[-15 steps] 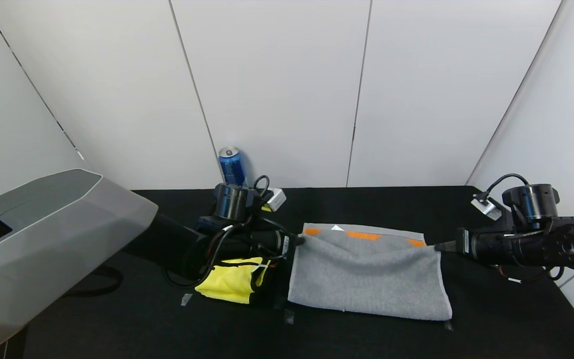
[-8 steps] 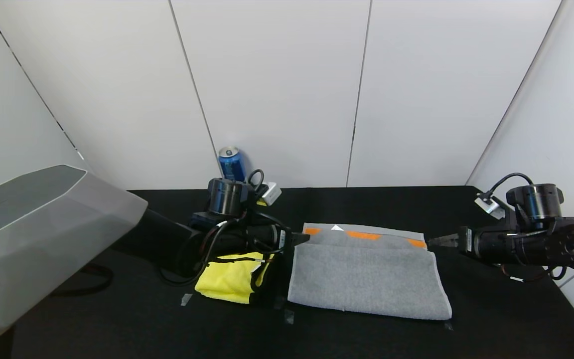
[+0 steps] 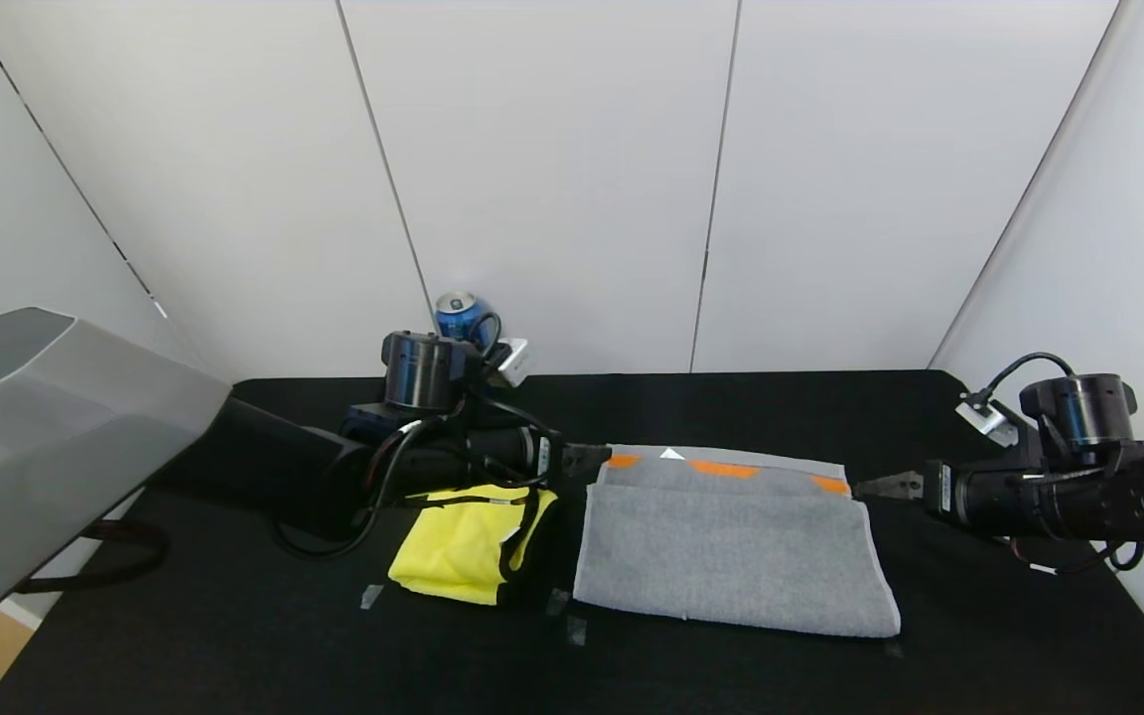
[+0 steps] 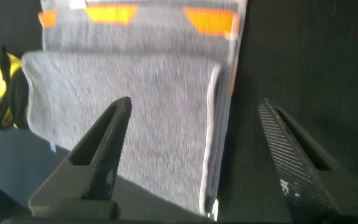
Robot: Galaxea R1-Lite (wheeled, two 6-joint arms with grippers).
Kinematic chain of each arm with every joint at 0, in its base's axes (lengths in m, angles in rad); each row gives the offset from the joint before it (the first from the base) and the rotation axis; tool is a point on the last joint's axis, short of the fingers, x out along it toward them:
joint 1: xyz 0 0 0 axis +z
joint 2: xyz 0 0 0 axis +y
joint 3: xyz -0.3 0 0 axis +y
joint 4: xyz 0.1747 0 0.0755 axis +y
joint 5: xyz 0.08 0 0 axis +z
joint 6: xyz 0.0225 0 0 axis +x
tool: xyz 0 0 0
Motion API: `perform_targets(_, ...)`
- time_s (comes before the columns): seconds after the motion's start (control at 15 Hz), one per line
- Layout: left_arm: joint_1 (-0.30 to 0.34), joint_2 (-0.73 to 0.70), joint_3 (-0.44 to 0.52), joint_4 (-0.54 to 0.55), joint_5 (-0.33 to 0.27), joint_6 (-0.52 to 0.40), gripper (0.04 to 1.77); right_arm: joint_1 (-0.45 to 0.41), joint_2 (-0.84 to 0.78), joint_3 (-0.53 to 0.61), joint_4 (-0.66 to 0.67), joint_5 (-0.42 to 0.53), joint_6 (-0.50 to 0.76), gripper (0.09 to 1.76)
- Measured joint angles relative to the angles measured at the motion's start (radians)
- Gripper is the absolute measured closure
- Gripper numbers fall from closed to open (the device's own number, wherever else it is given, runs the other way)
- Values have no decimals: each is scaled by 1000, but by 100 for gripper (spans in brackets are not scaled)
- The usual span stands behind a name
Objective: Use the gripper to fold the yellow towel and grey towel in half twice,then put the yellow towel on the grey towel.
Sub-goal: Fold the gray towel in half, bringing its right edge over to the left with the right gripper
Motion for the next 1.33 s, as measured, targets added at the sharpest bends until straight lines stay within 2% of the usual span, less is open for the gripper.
perform_targets(0.27, 76, -54, 84, -1, -12, -1, 22, 12, -30, 87, -6, -1, -3, 26)
perform_targets(0.47, 134, -84, 99, 0, -15, 0, 18, 44, -43, 118, -6, -4, -2, 22)
perform_targets(0.73, 152, -95, 92, 0, -15, 1, 15, 66, -37, 127, -6, -11, -2, 19)
perform_targets(1.07, 154, -97, 90, -1, -15, 2, 12, 113, 21, 128, -65, -146, 0, 17)
perform_targets(1.33, 154, -98, 89, -1, -15, 3, 11, 149, 44, 130, -68, -156, 1, 16)
